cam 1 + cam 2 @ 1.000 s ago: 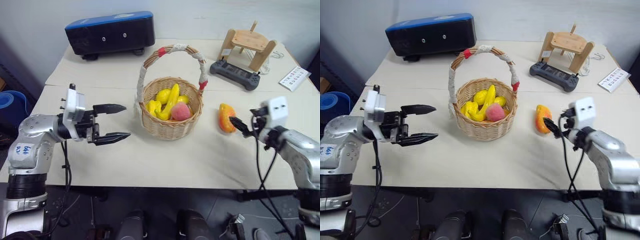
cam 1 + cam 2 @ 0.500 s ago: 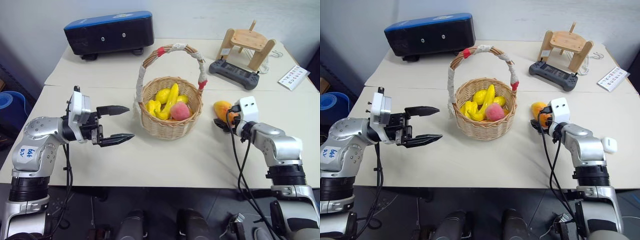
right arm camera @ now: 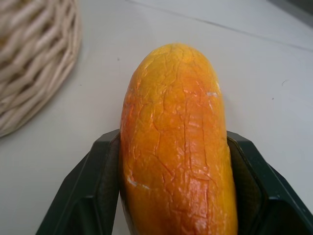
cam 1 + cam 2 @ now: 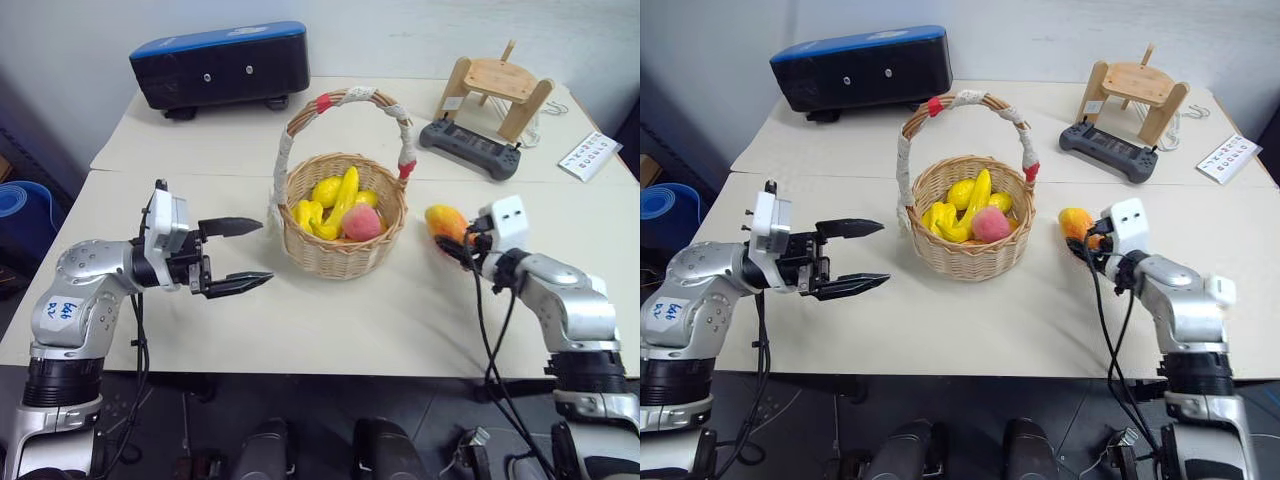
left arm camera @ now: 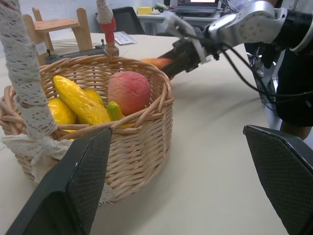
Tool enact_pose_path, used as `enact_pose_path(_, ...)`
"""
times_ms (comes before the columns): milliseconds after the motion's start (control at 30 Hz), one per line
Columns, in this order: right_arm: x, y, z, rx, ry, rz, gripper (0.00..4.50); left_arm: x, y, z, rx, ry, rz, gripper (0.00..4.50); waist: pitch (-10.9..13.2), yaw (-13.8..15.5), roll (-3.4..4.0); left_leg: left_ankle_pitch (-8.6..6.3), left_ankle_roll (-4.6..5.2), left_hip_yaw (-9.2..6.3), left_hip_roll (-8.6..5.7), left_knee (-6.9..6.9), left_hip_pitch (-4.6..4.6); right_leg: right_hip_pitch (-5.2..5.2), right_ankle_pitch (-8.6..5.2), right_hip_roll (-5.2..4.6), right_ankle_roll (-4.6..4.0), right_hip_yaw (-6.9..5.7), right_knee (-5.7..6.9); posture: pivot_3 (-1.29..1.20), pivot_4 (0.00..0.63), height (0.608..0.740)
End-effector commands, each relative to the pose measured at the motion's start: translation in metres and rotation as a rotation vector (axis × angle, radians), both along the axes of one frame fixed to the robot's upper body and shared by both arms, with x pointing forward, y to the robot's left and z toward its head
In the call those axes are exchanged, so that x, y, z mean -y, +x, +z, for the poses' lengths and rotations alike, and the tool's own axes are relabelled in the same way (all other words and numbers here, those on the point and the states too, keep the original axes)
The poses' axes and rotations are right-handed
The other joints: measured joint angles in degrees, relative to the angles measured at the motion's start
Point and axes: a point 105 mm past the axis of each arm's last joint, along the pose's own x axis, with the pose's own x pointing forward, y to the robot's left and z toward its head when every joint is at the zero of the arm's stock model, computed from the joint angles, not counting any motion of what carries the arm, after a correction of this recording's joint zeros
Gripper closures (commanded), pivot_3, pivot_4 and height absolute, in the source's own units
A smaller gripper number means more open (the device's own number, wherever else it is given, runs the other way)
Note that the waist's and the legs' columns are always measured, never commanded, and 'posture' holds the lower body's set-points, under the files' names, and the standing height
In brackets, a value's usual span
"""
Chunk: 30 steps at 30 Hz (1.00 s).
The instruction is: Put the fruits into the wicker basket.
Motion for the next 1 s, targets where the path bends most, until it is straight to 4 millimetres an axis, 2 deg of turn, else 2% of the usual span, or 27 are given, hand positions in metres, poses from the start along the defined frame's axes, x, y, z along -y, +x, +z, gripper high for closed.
enact_pose_path(33, -0.032, -0.036, 0.062, 0.16, 0.049, 0.253, 2.15, -0.002, -0.007, 0.014, 0.034, -0.029, -0.008, 0.0, 0.03, -0.14, 0.05, 0.0, 0.0, -0.01, 0.01, 0.0, 0.01, 0.01, 0.0, 0.0, 0.0, 0.01, 0.02, 0.0, 0.15, 0.74)
enact_pose_path(133, -0.06, -0.056, 0.074, 0.119, 0.069, 0.4, 2.15, -0.003, -0.006, 0.015, 0.033, -0.04, 0.004, 0.0, 0.03, -0.34, 0.05, -0.03, -0.06, -0.01, 0.15, -0.01, 0.08, 0.04, 0.0, 0.12, 0.0, 0.07, 0.01, 0.0, 0.15, 0.74)
enact_pose_path(200, -0.086, -0.061, 0.08, 0.102, 0.083, 0.48, 2.15, -0.003, -0.005, 0.016, 0.032, -0.057, 0.015, 0.0, 0.03, -0.45, 0.05, -0.05, -0.1, -0.05, 0.19, 0.0, 0.12, 0.08, 0.0, 0.11, -0.01, 0.17, 0.02, 0.0, 0.15, 0.74)
enact_pose_path(333, -0.129, -0.049, 0.079, 0.076, 0.077, 0.527, 2.15, -0.002, -0.005, 0.015, 0.03, -0.072, 0.034, 0.0, 0.03, -0.8, 0.05, -0.05, -0.11, -0.07, 0.17, 0.0, 0.11, 0.05, 0.0, -0.21, -0.01, 0.22, 0.05, 0.0, 0.15, 0.74)
enact_pose_path(400, -0.144, -0.039, 0.077, 0.072, 0.082, 0.518, 2.15, -0.002, -0.005, 0.015, 0.031, -0.076, 0.041, 0.0, 0.03, -0.89, 0.05, -0.05, -0.11, -0.1, 0.14, -0.01, 0.05, 0.0, 0.0, -0.24, -0.01, 0.19, 0.05, 0.0, 0.15, 0.74)
enact_pose_path(467, -0.15, -0.027, 0.076, 0.091, 0.058, 0.474, 2.15, -0.002, -0.005, 0.015, 0.032, -0.08, 0.049, 0.0, 0.03, -0.82, 0.05, -0.06, -0.1, -0.13, 0.03, -0.01, -0.02, -0.04, 0.0, -0.23, -0.01, 0.13, 0.06, 0.0, 0.15, 0.74)
enact_pose_path(500, -0.154, -0.023, 0.076, 0.112, 0.037, 0.469, 1.8, -0.002, -0.004, 0.015, 0.035, -0.083, 0.056, 0.0, 0.03, -0.72, 0.05, -0.05, -0.1, -0.18, 0.0, -0.01, -0.06, -0.05, 0.0, -0.17, -0.01, 0.07, 0.06, 0.0, 0.15, 0.74)
enact_pose_path(600, -0.157, -0.018, 0.077, 0.147, -0.001, 0.48, 0.89, -0.003, -0.004, 0.015, 0.038, -0.084, 0.071, 0.0, 0.03, -0.51, 0.04, -0.07, -0.05, -0.19, -0.1, 0.0, -0.12, -0.06, 0.03, -0.13, 0.04, 0.02, 0.03, 0.0, 0.15, 0.74)
enact_pose_path(633, -0.149, -0.016, 0.081, 0.172, -0.01, 0.463, 0.49, -0.004, -0.005, 0.014, 0.037, -0.081, 0.078, 0.0, 0.03, -0.49, 0.05, -0.07, -0.04, -0.19, -0.1, 0.0, -0.12, -0.06, 0.04, -0.13, 0.06, -0.01, 0.03, 0.0, 0.15, 0.74)
enact_pose_path(700, -0.131, -0.016, 0.086, 0.199, -0.022, 0.447, 0.04, -0.006, -0.005, 0.013, 0.036, -0.079, 0.09, 0.0, 0.04, -0.42, 0.04, -0.08, -0.03, -0.19, -0.1, 0.0, -0.13, -0.06, 0.04, -0.12, 0.07, -0.06, 0.02, 0.0, 0.15, 0.74)
enact_pose_path(833, -0.113, -0.023, 0.091, 0.228, -0.014, 0.471, 0.04, -0.007, -0.006, 0.013, 0.039, -0.081, 0.104, 0.0, 0.04, -0.07, 0.04, -0.08, -0.03, -0.22, -0.06, 0.0, -0.13, -0.05, 0.04, -0.08, 0.07, -0.2, 0.01, 0.0, 0.15, 0.74)
enact_pose_path(1000, -0.11, -0.025, 0.092, 0.24, -0.011, 0.484, 0.04, -0.008, -0.006, 0.013, 0.04, -0.082, 0.107, 0.0, 0.04, -0.41, 0.04, -0.04, -0.03, 0.02, 0.02, 0.0, 0.0, -0.03, 0.04, 0.0, 0.06, -0.22, 0.0, 0.0, 0.15, 0.74)
